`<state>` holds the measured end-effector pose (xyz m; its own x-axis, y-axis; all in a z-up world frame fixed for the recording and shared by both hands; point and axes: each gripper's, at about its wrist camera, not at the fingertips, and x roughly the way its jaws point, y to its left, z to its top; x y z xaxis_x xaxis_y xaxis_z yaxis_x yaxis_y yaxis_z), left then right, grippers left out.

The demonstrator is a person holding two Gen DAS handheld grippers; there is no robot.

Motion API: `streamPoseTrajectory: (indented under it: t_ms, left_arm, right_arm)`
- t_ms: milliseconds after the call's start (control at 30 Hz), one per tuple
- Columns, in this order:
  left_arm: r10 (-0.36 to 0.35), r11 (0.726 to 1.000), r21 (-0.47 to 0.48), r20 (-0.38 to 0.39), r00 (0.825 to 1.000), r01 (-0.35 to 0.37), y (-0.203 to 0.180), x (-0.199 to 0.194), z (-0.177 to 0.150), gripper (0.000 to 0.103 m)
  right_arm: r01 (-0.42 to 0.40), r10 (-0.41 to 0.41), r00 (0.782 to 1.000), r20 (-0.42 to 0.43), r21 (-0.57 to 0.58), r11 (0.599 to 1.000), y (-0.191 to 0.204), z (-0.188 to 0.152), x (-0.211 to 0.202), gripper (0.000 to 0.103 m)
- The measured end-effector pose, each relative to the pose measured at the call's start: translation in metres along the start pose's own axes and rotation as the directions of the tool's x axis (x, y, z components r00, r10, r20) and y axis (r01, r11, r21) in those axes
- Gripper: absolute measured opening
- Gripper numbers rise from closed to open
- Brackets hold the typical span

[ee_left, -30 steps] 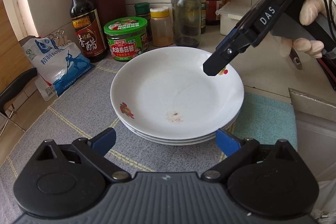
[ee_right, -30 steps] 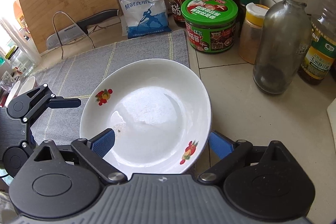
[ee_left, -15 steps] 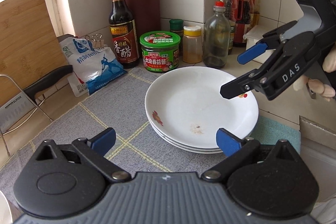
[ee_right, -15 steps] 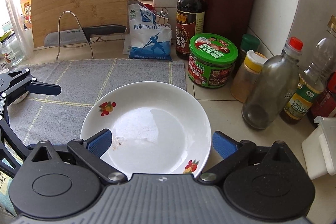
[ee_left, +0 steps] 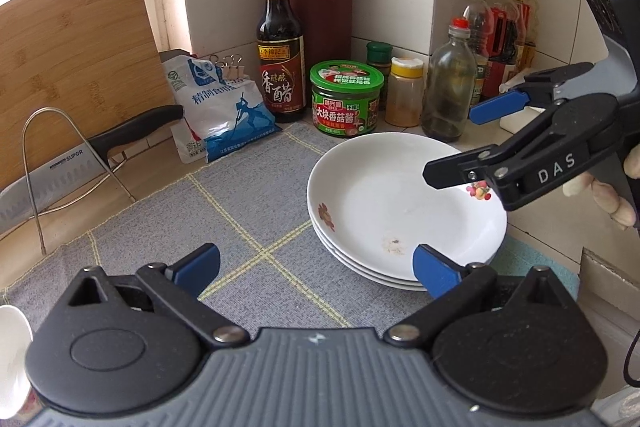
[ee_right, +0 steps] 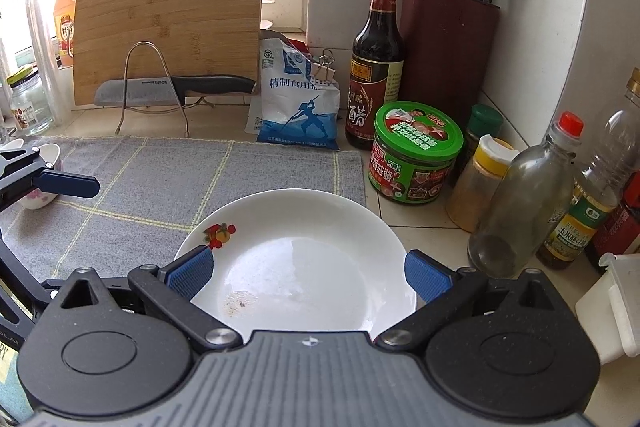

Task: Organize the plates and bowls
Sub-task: 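Withdraw the right tool from the stacked plates, then move the left tool to a white pink-flower bowl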

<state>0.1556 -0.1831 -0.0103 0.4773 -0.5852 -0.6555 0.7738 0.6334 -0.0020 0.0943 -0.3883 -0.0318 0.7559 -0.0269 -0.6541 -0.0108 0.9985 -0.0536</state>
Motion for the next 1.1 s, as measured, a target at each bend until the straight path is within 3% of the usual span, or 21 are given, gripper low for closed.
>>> streamPoseTrajectory:
  t_ms: [300,733,1100]
  left_arm:
    - [0.111,0.991,-0.079,0.005,0.994,-0.111,0.018,-0.033,-0.015,0.102]
    - [0.162,0.975,-0.141,-0.071,0.984,-0.171,0.097,-0.112,-0.081,0.102]
    - [0.243,0.958,-0.129,-0.119,0.963,-0.257,0.162,-0.165,-0.124,0.102]
  right_arm:
    - [-0.044,0.053,0.995,0.083,-0.103,0.994,0.038,-0.003,-0.010,0.103]
    - [-0.176,0.187,0.982,0.025,-0.242,0.954,0.190,-0.021,-0.010,0.103]
    - [-0.339,0.343,0.938,-0.046,-0.324,0.883,0.295,-0.030,0.000,0.103]
